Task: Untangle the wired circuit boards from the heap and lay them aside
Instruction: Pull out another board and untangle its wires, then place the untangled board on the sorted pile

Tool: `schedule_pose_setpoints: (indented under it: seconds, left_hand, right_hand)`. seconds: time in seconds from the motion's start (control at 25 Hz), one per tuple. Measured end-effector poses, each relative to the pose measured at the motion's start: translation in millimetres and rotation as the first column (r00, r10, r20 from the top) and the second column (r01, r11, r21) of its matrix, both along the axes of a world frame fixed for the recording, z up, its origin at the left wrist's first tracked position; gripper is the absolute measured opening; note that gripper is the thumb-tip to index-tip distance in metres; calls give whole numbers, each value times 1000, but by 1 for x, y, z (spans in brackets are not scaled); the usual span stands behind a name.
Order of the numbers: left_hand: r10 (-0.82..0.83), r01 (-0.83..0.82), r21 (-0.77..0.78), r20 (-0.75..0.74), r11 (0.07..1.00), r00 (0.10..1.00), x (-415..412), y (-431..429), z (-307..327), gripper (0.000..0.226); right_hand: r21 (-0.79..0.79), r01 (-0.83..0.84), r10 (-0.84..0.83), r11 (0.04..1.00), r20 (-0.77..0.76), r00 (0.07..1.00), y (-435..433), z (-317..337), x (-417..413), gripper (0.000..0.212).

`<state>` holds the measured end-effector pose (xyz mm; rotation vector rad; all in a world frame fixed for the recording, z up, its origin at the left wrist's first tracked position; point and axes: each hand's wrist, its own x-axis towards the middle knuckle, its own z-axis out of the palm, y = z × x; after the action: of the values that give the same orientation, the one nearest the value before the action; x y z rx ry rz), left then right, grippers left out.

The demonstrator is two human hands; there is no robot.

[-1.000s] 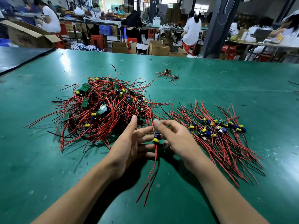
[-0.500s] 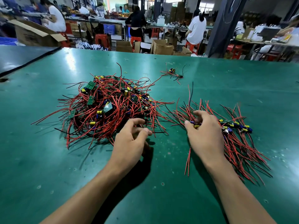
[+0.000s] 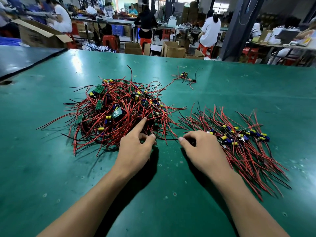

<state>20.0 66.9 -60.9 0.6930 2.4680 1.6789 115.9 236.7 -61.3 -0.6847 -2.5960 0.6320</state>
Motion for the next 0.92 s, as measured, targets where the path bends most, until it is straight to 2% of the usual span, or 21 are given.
schedule_pose_setpoints:
  seconds: [0.12,0.24,0.36,0.48,0.6,0.8,0.92]
  left_hand:
    - [-55,55,48,13,997,998,-1,-2,1,49]
    - [-57,57,31,8,998,998,-2,-2,0,59]
    - [-34,34,17,8,999,999,-4,-2,-2,67]
    - [-48,43,-115,-43,992,998,-10,-1,-2,67]
    - [-23,11,-162,-70,987,997,-15,-1,0,52]
    - [47,-58,-75,-140,996,989,-10,-4,-1,6]
    - [18,-16,16,-165,1000,986,-2,-3,-1,8]
  right_hand:
    - [-11,104,-104,995,8,995,6,3,2,26]
    - [3,125,-125,992,11,992,3,2,3,26]
    - [-10,41,-42,999,-87,995,-1,0,1,21]
    - [-86,-108,90,990,-185,979,-13,0,-2,14]
    - [-101,-206,185,973,-180,966,-23,-4,-4,12]
    - [-119,-212,190,970,-174,966,-24,-4,-4,12]
    - [-138,-193,160,971,-220,962,-24,-3,-4,8]
